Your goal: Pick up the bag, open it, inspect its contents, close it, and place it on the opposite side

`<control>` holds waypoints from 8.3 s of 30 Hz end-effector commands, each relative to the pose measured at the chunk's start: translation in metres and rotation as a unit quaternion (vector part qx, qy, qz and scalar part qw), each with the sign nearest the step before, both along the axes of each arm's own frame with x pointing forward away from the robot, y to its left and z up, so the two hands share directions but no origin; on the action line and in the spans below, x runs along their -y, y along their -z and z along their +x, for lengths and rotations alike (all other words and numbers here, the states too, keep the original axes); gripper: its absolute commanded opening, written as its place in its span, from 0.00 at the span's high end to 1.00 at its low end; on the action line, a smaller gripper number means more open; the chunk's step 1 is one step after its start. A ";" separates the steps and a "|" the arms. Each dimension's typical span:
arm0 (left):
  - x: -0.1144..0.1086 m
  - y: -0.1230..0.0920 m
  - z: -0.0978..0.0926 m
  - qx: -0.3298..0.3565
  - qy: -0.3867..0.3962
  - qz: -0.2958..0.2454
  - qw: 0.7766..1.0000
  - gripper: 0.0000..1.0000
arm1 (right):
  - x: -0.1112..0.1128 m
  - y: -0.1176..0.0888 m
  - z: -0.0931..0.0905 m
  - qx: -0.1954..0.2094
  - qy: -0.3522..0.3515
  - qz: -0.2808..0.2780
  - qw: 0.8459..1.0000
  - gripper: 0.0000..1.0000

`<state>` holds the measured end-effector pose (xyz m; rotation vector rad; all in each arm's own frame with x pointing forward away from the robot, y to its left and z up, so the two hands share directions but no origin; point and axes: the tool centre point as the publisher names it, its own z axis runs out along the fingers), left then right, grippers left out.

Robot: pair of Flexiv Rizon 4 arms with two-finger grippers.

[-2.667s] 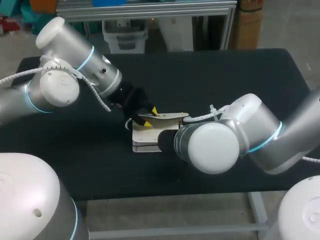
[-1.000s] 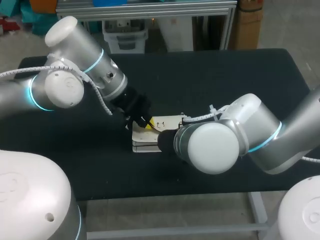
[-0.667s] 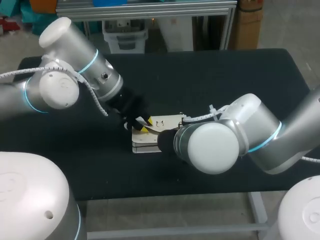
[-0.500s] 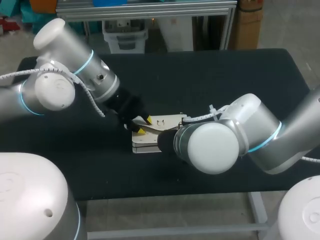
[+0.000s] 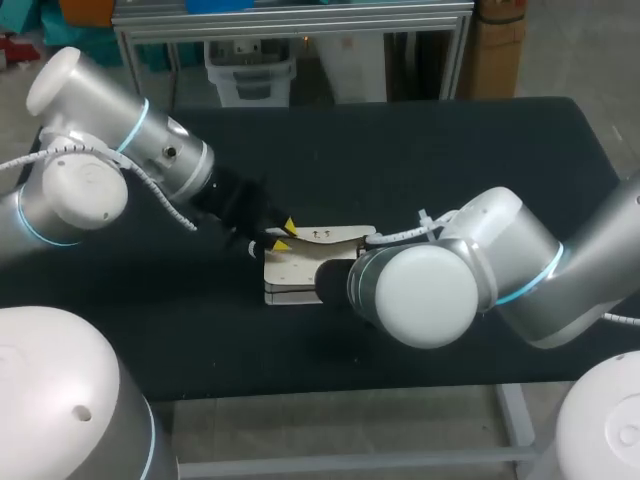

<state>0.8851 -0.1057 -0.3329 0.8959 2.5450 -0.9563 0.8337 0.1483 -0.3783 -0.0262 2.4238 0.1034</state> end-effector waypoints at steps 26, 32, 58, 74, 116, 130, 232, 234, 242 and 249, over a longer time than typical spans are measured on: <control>0.018 0.041 -0.014 -0.050 0.041 0.046 0.997 1.00 | -0.001 0.003 0.000 0.001 0.000 0.000 1.000 1.00; 0.022 0.045 -0.019 -0.053 0.051 0.042 0.996 0.98 | -0.001 0.003 0.000 0.001 0.000 0.000 1.000 1.00; 0.009 -0.004 -0.007 -0.015 0.037 -0.045 0.998 0.30 | -0.001 0.003 0.000 0.001 0.000 0.000 1.000 1.00; 0.012 -0.028 0.003 -0.077 -0.071 -0.083 0.991 0.00 | -0.002 0.001 0.001 0.004 -0.001 0.002 1.000 1.00; -0.031 -0.055 -0.012 -0.198 -0.288 -0.012 0.937 0.00 | 0.033 -0.089 -0.001 -0.085 -0.022 0.054 0.995 0.00; -0.041 -0.047 -0.007 -0.279 -0.385 0.044 0.879 0.00 | 0.047 -0.112 0.020 -0.167 -0.006 0.022 0.986 0.00; -0.031 -0.014 -0.020 -0.608 -0.725 -0.010 0.323 0.00 | 0.060 -0.092 0.027 -0.451 0.432 0.403 0.669 0.00; -0.031 -0.014 -0.020 -0.608 -0.725 -0.010 0.323 0.00 | 0.060 -0.092 0.027 -0.451 0.432 0.403 0.669 0.00; -0.031 -0.014 -0.020 -0.608 -0.725 -0.010 0.323 0.00 | 0.060 -0.092 0.027 -0.451 0.432 0.403 0.669 0.00; -0.022 -0.004 -0.023 -0.605 -0.709 -0.013 0.362 0.00 | 0.038 -0.084 0.029 -0.437 0.463 0.392 0.664 0.00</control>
